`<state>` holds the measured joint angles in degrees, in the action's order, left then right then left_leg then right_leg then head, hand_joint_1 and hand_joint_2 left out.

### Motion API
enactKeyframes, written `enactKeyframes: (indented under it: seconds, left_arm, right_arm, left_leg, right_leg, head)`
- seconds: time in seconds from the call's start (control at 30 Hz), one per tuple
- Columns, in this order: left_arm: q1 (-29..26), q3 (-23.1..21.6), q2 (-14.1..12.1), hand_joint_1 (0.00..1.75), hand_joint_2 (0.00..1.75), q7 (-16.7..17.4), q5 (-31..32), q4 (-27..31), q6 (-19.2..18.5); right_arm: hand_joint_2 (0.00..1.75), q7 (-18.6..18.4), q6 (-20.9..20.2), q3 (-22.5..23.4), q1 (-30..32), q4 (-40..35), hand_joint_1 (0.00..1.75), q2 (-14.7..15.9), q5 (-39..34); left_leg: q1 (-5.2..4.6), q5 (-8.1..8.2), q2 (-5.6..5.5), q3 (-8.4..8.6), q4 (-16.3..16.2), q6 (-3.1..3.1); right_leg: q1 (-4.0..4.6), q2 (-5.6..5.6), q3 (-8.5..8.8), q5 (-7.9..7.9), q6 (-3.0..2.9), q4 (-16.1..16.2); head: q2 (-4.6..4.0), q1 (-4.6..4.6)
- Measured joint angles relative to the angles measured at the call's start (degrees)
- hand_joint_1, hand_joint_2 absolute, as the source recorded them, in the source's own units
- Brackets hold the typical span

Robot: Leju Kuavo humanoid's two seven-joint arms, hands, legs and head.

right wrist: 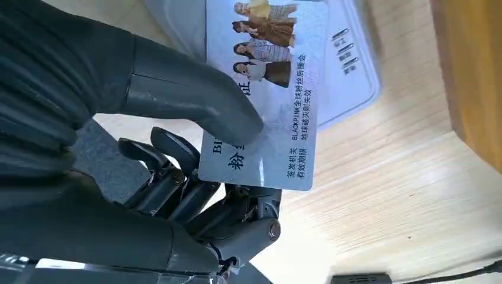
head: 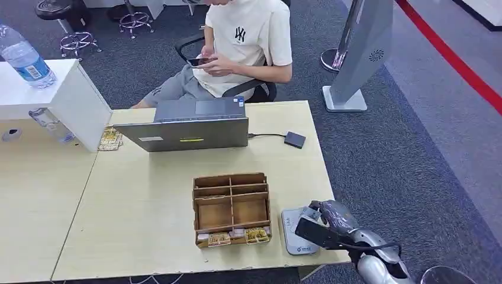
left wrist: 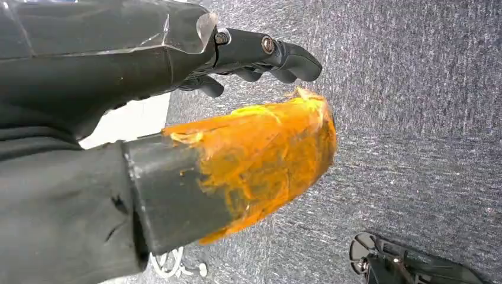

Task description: Pass the card to the sensor for recognition and then transmit it.

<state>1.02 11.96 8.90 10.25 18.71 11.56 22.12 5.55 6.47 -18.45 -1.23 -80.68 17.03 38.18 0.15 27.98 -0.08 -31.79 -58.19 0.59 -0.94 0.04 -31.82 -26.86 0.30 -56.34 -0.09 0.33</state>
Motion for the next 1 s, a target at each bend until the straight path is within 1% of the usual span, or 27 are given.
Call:
enactKeyframes:
  seconds: [0.4, 1.0]
  left_arm:
    - [0.00, 0.02, 0.00, 0.00, 0.00, 0.04, 0.15, 0.00, 0.04]
    - [0.00, 0.94, 0.00, 0.00, 0.00, 0.37, 0.26, 0.00, 0.07]
  right_arm:
    - [1.75, -0.09, 0.35, 0.00, -0.54, 1.73, 1.75, -0.24, 1.73]
    - [1.75, -0.07, 0.50, 0.02, -0.77, 2.56, 1.75, -0.59, 1.73]
  left_leg:
    - [0.00, 0.00, 0.00, 0.00, 0.00, 0.00]
    - [0.00, 0.00, 0.00, 0.01, 0.00, 0.00]
  right_leg:
    - [0.00, 0.00, 0.00, 0.00, 0.00, 0.00]
    - [0.00, 0.00, 0.00, 0.00, 0.00, 0.00]
  head:
    - [0.00, -0.02]
    - [0.00, -0.02]
